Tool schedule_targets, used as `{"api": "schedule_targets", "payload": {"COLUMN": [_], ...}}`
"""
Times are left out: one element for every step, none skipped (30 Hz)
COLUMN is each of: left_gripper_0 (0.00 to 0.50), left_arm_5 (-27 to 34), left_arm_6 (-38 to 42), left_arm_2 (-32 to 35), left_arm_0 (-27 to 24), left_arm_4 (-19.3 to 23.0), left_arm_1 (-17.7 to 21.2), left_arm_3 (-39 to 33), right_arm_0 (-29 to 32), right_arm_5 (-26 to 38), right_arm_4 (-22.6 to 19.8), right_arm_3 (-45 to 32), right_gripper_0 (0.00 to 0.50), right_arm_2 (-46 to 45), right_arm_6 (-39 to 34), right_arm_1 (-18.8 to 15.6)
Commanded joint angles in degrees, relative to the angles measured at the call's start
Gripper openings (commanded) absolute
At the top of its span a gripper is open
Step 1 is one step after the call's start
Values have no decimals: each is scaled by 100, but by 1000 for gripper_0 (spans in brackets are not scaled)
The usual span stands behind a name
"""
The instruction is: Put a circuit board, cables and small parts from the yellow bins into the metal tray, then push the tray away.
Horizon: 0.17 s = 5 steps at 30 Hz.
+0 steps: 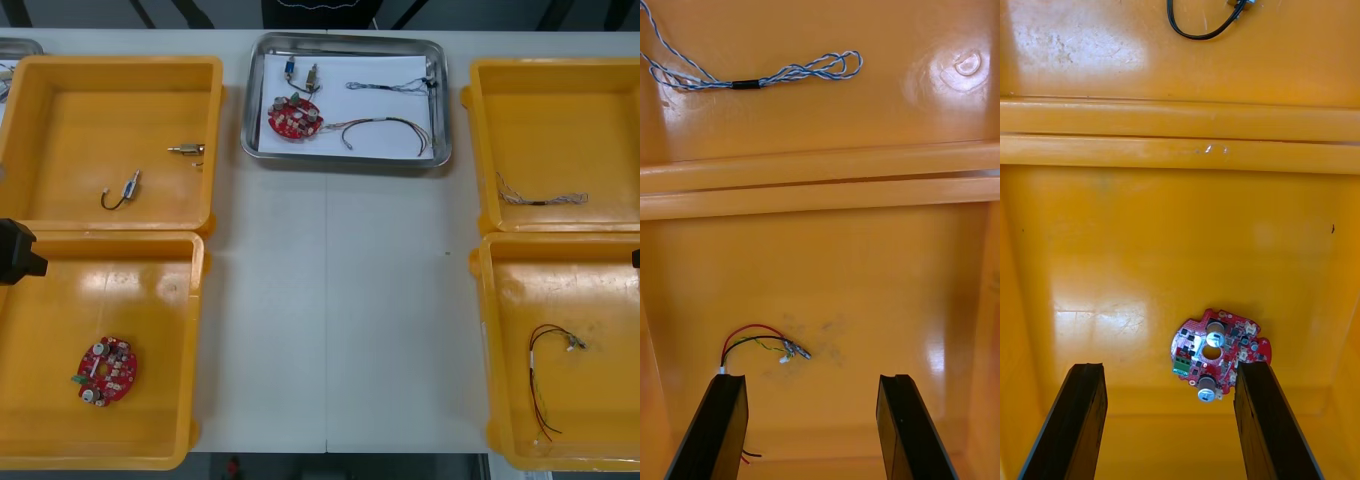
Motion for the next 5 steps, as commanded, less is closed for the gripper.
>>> {"api": "schedule_targets", "payload": {"left_gripper_0": [500,500,500,500,500], "left_arm_5": [-52,-52,-52,-52,-52], "left_arm_6": [-385,-385,-385,-385,-385], "left_arm_2": [149,149,149,149,149], "left_arm_0": [92,92,92,92,92], "left_arm_4": [-51,-51,-51,-51,-51], "left_arm_1": [174,174,174,174,174], "left_arm_3": [-134,-134,-134,-134,-134], "right_arm_0": [81,81,81,81,81], "right_arm_5": [17,17,17,17,17], "right_arm_4": [-45,-45,-45,-45,-45], "right_arm_3": [-46,-46,-46,-46,-46], "right_gripper_0": [500,500,500,500,500], "right_arm_2": [-132,-132,-132,-132,-132], "right_arm_6": [165,165,165,165,165], "right_arm_1": [-215,-215,-215,-215,-215]}}
